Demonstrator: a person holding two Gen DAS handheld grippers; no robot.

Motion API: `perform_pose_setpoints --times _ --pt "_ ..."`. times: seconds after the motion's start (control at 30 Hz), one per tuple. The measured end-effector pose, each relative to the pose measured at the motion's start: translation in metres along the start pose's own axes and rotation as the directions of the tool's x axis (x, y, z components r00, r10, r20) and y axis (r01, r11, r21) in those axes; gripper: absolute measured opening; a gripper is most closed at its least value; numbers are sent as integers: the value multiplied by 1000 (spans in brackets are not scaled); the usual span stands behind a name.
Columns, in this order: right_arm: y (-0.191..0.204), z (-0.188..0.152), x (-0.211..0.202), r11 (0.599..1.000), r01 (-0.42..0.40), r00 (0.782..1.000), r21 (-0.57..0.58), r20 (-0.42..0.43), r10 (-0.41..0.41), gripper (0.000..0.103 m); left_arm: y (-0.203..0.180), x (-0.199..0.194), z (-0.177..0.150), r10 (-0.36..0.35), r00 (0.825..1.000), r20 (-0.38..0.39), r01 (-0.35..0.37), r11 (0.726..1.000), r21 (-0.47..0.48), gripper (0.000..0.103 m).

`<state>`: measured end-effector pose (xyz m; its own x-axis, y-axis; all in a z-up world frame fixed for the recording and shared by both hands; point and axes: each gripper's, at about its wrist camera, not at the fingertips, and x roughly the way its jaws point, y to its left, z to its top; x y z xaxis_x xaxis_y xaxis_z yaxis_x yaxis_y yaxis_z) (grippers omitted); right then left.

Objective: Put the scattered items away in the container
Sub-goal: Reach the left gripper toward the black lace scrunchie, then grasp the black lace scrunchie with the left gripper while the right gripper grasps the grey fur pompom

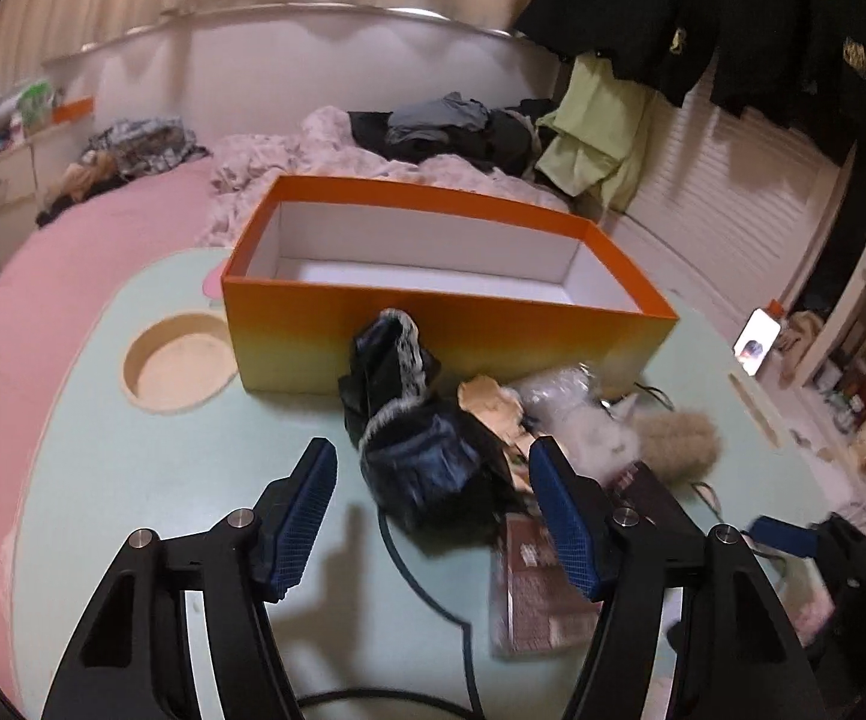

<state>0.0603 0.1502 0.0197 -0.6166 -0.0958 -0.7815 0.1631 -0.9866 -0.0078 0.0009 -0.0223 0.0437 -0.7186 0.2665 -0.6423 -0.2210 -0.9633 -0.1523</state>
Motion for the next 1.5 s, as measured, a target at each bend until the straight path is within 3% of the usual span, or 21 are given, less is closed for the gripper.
perform_pose_setpoints --times 0.03,0.07,0.13,0.27,0.33,0.43,0.53,0.57,0.63,0.77,0.93,1.0,1.03,1.07,1.17,1.33,1.5 --pt "0 0 0 1000 0 1000 0 0 0 103 -2 4 2 2 1000 -7 -2 1000 10 59" --pt "0 0 0 1000 0 1000 0 0 0 103 -2 9 3 -5 1000 -20 5 1000 10 43" --pt "0 0 0 1000 -1 1000 0 0 1 103 1 17 2 -24 999 -46 24 1000 -4 36" --pt "-1 0 -1 1000 -8 1000 4 6 8 103 10 7 -2 -49 999 -15 49 999 -15 26" --pt "-6 -2 -6 998 -37 999 45 30 35 103 20 -6 -9 -64 998 15 65 997 -46 26" --pt "-30 -1 -14 972 -164 985 168 88 151 102 32 -25 -20 -60 997 47 63 995 -72 25" --pt "-47 8 -16 961 -163 982 225 126 138 85 40 -39 -30 -56 997 55 60 995 -78 25" --pt "-48 13 -16 967 -144 984 211 132 117 78 42 -41 -31 -56 997 53 60 995 -77 25" --pt "-42 27 -12 984 -109 986 138 137 90 72 44 -45 -32 -54 997 54 58 996 -75 25" --pt "-25 48 3 994 -108 989 28 103 104 60 48 -47 -31 -55 996 63 61 994 -93 25" --pt "-22 66 21 991 -128 989 -26 72 130 58 54 -44 -33 -49 997 62 56 992 -114 25" --pt "-19 67 24 987 -157 985 -47 63 159 40 54 -43 -34 -49 997 60 56 992 -114 25" --pt "-19 66 25 984 -171 983 -53 57 174 24 54 -43 -34 -51 997 61 58 992 -115 25" --pt "-18 64 25 981 -186 981 -54 51 189 21 54 -43 -34 -52 997 61 59 992 -115 25" --pt "-22 53 12 976 -217 973 -18 80 217 20 51 -45 -36 -59 996 62 65 992 -105 25" --pt "-31 40 -31 984 -179 967 13 189 173 20 39 -53 -37 -86 994 74 91 993 -79 25" --pt "-26 34 -34 978 -211 964 12 166 206 20 21 -50 -40 -108 993 54 110 993 -35 25"
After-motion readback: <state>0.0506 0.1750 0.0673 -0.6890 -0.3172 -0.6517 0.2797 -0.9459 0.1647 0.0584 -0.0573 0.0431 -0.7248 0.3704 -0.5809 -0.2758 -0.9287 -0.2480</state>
